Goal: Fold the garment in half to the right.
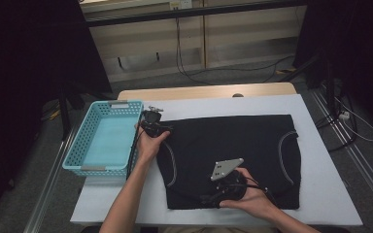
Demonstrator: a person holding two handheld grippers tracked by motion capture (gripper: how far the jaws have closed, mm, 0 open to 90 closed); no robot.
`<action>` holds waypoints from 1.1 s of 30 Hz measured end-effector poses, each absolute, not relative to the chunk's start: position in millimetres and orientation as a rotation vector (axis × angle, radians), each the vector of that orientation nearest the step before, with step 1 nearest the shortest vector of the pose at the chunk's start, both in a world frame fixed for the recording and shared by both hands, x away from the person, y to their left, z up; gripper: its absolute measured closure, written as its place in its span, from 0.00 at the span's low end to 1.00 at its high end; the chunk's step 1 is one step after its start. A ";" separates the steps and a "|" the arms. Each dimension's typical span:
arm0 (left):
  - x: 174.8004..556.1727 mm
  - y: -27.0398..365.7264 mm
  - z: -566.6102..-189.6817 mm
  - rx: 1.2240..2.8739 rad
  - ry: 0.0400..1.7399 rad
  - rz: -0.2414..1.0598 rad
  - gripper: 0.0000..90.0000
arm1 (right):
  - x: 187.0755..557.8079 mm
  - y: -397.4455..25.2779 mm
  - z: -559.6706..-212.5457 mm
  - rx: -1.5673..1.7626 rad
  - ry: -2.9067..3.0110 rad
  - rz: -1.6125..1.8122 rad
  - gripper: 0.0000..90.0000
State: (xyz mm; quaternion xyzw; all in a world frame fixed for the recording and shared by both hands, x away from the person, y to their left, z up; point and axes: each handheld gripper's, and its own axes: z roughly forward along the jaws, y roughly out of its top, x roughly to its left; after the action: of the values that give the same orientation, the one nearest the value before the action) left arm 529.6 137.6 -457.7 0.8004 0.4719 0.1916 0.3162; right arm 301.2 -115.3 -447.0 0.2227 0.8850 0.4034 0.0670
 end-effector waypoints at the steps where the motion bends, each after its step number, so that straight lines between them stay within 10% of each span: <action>1: 530.4 139.0 -457.9 2.112 1.246 0.493 0.22 | 301.3 -115.2 -447.1 0.670 2.668 1.216 0.33; 9: 533.2 140.7 -458.3 2.106 1.256 0.432 0.25 | 302.5 -113.4 -447.3 0.659 2.675 1.216 0.33; 15: 530.9 140.0 -454.7 2.115 1.203 0.376 0.55 | 304.5 -97.9 -446.1 0.620 2.698 1.229 0.34; 17: 528.5 138.3 -455.7 2.098 1.175 0.341 0.78 | 304.3 -89.6 -445.0 0.594 2.708 1.223 0.34; 33: 527.1 138.3 -457.1 2.099 1.143 0.360 0.81 | 313.5 -17.9 -449.9 0.520 2.756 1.222 0.26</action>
State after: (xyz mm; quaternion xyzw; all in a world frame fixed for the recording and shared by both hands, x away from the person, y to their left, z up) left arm 527.1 138.3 -457.1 0.8121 0.4423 0.1393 0.3543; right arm 313.5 -17.9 -449.9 0.1699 0.9001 0.3990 0.0410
